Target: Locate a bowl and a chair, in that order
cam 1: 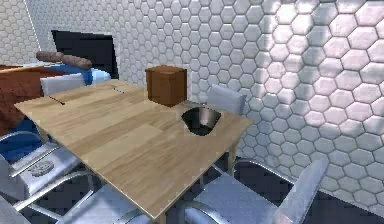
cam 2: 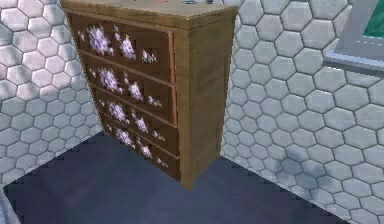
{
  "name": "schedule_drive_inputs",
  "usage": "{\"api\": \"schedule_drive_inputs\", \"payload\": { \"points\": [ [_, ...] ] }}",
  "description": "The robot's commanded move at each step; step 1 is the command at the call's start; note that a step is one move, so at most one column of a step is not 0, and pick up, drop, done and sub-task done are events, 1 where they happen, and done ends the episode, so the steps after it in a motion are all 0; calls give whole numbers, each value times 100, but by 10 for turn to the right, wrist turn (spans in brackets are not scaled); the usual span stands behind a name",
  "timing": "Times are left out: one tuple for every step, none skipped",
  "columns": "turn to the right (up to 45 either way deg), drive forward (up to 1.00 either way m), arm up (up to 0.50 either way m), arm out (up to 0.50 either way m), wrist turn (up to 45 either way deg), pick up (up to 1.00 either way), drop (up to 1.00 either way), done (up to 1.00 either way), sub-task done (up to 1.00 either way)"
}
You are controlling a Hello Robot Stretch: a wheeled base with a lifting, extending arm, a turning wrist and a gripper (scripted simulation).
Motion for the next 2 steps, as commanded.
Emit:
{"api": "schedule_drive_inputs", "payload": {
  "points": [
    [-360, 0, 0, 0, 0, 0, 0, 0, 0],
    [0, 0, 0, 0, 0, 0, 0, 100, 0]
  ]
}}
